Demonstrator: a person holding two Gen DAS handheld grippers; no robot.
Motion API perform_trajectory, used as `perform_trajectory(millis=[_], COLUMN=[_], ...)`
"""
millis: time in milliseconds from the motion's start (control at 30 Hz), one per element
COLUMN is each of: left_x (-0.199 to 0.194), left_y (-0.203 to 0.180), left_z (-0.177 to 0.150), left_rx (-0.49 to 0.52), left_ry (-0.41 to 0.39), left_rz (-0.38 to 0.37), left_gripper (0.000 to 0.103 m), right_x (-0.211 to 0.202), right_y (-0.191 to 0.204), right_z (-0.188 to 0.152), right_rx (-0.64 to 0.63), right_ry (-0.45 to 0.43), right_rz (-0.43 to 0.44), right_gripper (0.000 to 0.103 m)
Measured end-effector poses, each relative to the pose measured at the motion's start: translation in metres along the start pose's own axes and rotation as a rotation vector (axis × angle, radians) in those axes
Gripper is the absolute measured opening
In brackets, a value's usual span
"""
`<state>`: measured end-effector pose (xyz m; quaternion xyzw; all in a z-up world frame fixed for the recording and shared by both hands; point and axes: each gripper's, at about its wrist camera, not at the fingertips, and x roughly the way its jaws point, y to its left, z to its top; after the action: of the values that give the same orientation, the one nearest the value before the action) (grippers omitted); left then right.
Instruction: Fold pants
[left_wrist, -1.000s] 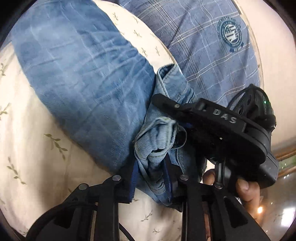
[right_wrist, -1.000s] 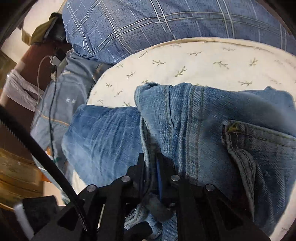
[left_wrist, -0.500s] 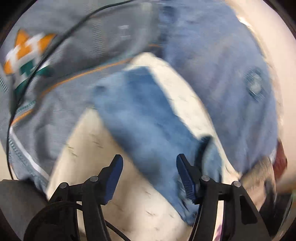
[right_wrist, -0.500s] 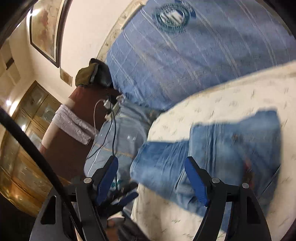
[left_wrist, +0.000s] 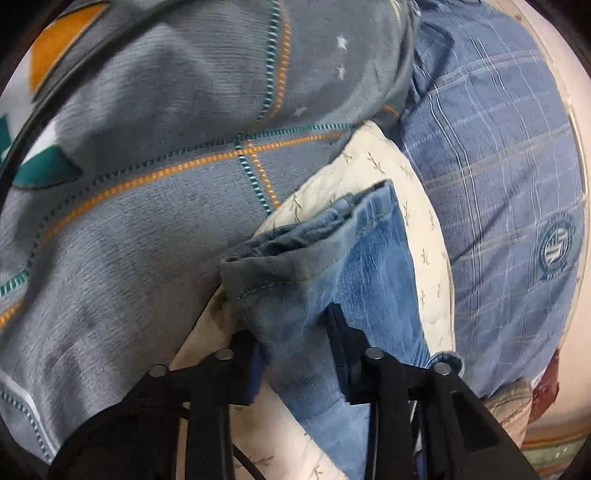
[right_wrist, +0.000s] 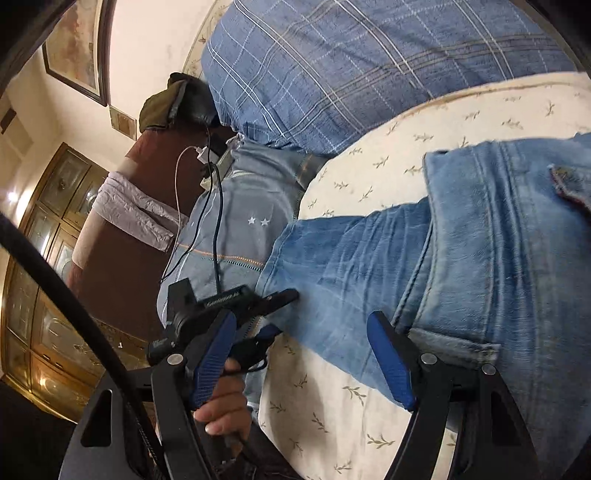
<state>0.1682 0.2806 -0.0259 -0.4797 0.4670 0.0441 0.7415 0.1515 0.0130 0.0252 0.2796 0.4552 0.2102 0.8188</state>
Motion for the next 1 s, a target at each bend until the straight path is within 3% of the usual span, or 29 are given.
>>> perform_trajectory(millis=[167, 233, 267, 300, 433, 533, 633, 667, 767, 933, 1000], left_x=[0.000, -0.002, -0.008, -0.018, -0.054, -0.067, -0.067, -0.068, -0.071, -0.034, -0.021], left_y=[-0.003, -0.013, -0.021, -0.035, -0.088, -0.114, -0.126, -0.124, -0.109, -0.050, -0.016], left_z=[-0.004, -0.008, -0.012, -0.021, -0.074, -0.111, -0.143, -0.148, -0.132, -0.051, -0.039], left_rx=[0.016, 0.053, 0.104, 0.193, 0.516, 0.664, 0.792, 0.792, 0.669, 0.258, 0.075], left_ry=[-0.015, -0.053, -0.086, -0.146, -0.369, -0.420, -0.454, -0.449, -0.429, -0.242, -0.148], left_rz=[0.037, 0.057, 0.078, 0.108, 0.138, 0.052, 0.076, 0.070, 0.059, 0.070, 0.070], left_gripper=[0.029, 0.017, 0.007, 0.004, 0.003, 0.003, 0.003, 0.003, 0.004, 0.009, 0.030], right_x=[0.010, 0.013, 0.014, 0.013, -0.007, -0.030, -0.054, -0.059, -0.073, -0.052, -0.030], right_y=[-0.002, -0.001, -0.001, 0.001, 0.008, 0.013, 0.015, 0.016, 0.022, 0.023, 0.020], right_z=[0.003, 0.006, 0.007, 0.009, 0.020, 0.034, 0.054, 0.062, 0.080, 0.078, 0.070], right_rx=[0.002, 0.002, 0.000, -0.001, -0.012, -0.037, -0.064, -0.067, -0.094, -0.090, -0.073], right_ry=[0.019, 0.029, 0.032, 0.034, 0.013, 0.014, 0.042, 0.055, 0.041, 0.059, 0.096], right_rz=[-0.036, -0.049, -0.054, -0.056, -0.033, -0.020, 0.031, 0.039, -0.003, -0.014, -0.005], right_gripper=[0.075, 0.075, 0.075, 0.075, 0.076, 0.076, 0.078, 0.082, 0.084, 0.084, 0.084])
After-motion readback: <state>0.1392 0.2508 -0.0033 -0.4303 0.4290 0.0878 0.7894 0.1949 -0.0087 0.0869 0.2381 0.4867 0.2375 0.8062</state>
